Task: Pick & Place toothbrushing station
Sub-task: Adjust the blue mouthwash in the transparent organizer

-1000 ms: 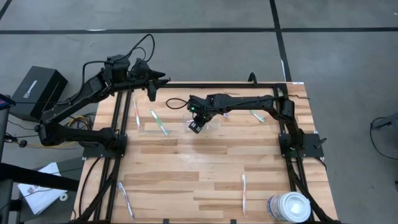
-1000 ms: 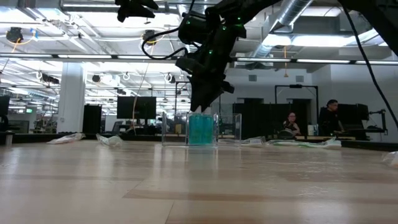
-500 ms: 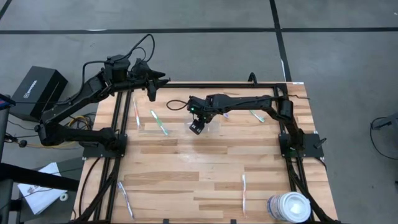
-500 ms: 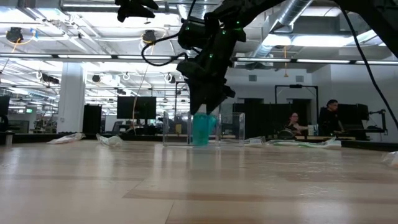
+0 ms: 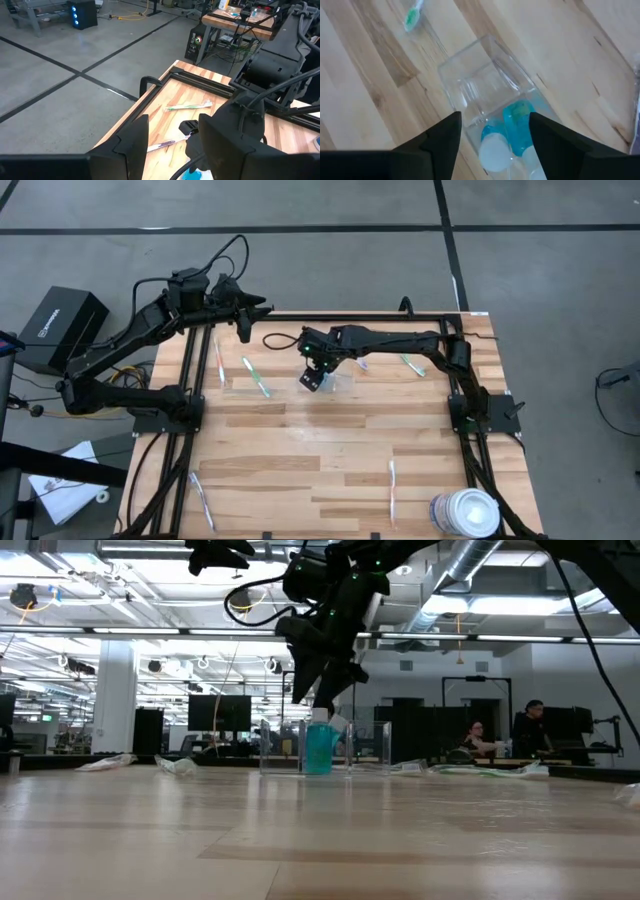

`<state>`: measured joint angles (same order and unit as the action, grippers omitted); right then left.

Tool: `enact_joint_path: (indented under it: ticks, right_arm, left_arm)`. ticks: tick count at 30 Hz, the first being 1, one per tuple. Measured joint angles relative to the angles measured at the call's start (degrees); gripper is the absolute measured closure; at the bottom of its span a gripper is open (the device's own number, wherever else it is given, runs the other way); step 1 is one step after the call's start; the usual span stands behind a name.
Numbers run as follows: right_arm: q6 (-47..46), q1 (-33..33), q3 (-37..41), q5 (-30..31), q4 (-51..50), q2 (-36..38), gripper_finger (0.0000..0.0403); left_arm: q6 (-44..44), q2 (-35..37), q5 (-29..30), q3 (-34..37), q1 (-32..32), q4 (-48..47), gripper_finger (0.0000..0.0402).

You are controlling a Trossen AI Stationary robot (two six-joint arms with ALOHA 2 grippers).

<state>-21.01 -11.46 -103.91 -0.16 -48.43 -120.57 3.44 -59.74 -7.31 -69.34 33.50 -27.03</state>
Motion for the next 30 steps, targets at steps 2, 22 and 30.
enact_joint_path:
  ticks: [2,22,30]
  right_arm:
    - [0.1,0.0,-0.6,0.2,-0.1,0.0,0.0178]
    - [3.1,-0.6,-15.4,4.6,-14.0,0.3,0.0202]
    - [5.0,-1.4,-25.6,4.8,-21.3,0.3,0.0236]
  left_arm:
    - [0.0,0.0,0.0,0.0,0.0,0.0,0.0234]
    - [-0.4,-0.2,0.0,0.0,0.0,-2.0,0.0234]
    - [-3.6,-6.3,-1.1,0.0,0.2,-14.7,0.0234]
